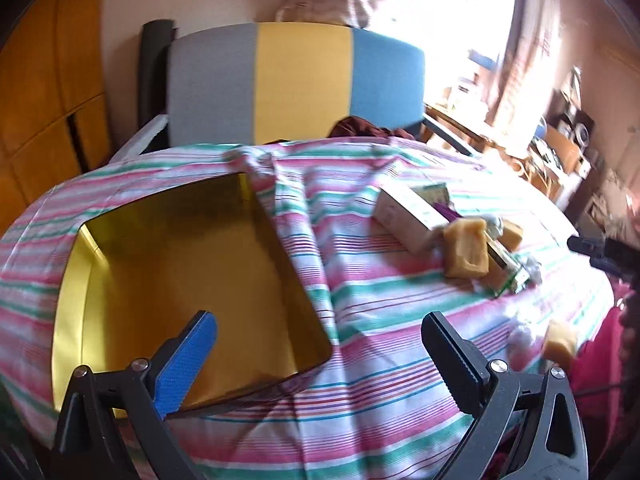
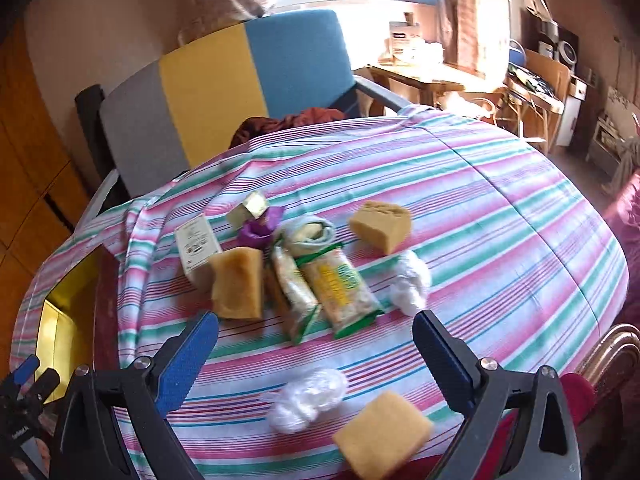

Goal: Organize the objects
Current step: 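Move both tools from the gold tray toward the cluster of items, then grasp the clear plastic bag with the left tool while the right grasps a yellow sponge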

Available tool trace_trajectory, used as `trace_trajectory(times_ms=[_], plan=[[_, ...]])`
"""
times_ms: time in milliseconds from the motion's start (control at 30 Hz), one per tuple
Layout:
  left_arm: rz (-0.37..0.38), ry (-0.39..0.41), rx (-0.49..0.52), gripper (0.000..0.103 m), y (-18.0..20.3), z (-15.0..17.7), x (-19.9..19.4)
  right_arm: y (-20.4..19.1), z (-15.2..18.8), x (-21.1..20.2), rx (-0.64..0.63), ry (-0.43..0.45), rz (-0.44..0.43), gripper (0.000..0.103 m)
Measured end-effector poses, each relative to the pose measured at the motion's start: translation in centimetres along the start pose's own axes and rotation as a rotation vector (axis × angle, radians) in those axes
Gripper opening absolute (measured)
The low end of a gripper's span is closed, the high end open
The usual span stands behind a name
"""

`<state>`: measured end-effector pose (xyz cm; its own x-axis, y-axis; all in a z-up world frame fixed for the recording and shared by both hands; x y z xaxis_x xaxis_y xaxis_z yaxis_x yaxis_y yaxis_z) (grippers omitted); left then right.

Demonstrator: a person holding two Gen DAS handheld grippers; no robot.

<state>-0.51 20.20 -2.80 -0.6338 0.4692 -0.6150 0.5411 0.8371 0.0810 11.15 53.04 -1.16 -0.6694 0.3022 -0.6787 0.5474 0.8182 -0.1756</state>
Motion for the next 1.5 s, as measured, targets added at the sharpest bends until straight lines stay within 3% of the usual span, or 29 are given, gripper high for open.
trace_trajectory(times_ms=[133, 267, 467, 667, 767, 800, 833, 1000, 1200, 1367, 1400, 1433, 1467, 1500], plan=[[0.120, -0.059, 0.076, 0.103, 4.5, 0.2, 2.8, 2.6, 0.3, -0.6, 0.037, 0.006, 0.010, 0.100], [0.233, -0.067, 0.221, 0.102, 10.1, 0.4, 4.7, 4.1, 0.4, -1.3, 0.047, 0.011, 0.003, 0.100], [0.412, -0.122, 0.367, 0.095, 17.6, 1.0, 7.2, 6.1, 0.5, -1.6, 0.013, -0.025, -0.014, 0.100], [0.508, -0.195, 0.452, 0.086, 22.3, 2.3, 9.9, 7.7, 0.3, -1.7, -0.030, -0.079, -0.058, 0.100], [0.521, -0.266, 0.483, 0.064, 23.6, 3.7, 12.0, 7.5, 0.2, -1.1, -0.065, -0.130, -0.101, 0.100], [0.528, -0.290, 0.476, 0.045, 23.7, 4.1, 12.5, 7.2, 0.3, -0.9, -0.089, -0.151, -0.119, 0.100], [0.527, -0.317, 0.459, 0.036, 23.5, 4.5, 13.0, 6.8, 0.4, -0.6, -0.112, -0.177, -0.147, 0.100], [0.513, -0.290, 0.407, 0.036, 21.4, 4.3, 12.4, 3.2, 1.9, 1.3, -0.293, -0.343, -0.282, 0.100], [0.438, -0.270, 0.348, 0.036, 17.4, 4.5, 11.2, 0.5, 5.4, 4.3, -0.513, -0.569, -0.287, 0.099], [0.379, -0.244, 0.300, 0.036, 15.0, 4.7, 9.9, -0.5, 7.7, 6.2, -0.605, -0.682, -0.223, 0.099], [0.370, -0.235, 0.295, 0.036, 14.6, 4.7, 9.7, -0.5, 8.0, 6.7, -0.624, -0.701, -0.202, 0.094], [0.353, -0.225, 0.290, 0.036, 14.2, 4.6, 9.2, -0.6, 8.5, 7.0, -0.654, -0.712, -0.180, 0.075], [0.338, -0.217, 0.285, 0.036, 13.8, 4.5, 8.9, -0.6, 8.8, 7.2, -0.672, -0.705, -0.153, 0.063], [0.326, -0.207, 0.273, 0.036, 13.2, 4.3, 8.4, -0.5, 8.7, 7.3, -0.663, -0.698, -0.146, 0.063]])
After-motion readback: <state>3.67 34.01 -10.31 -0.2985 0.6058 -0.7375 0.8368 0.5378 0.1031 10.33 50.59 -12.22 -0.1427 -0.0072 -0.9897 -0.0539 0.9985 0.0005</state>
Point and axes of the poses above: each gripper's, at about its wrist camera, not at the fingertips, and x roughly the way its jaws point, y to its right, z to its underside, the point moved 3 cm from there along x, roughly the way its jaws point, and after that the axes turned 7 degrees about y, right-handed, at the moved point
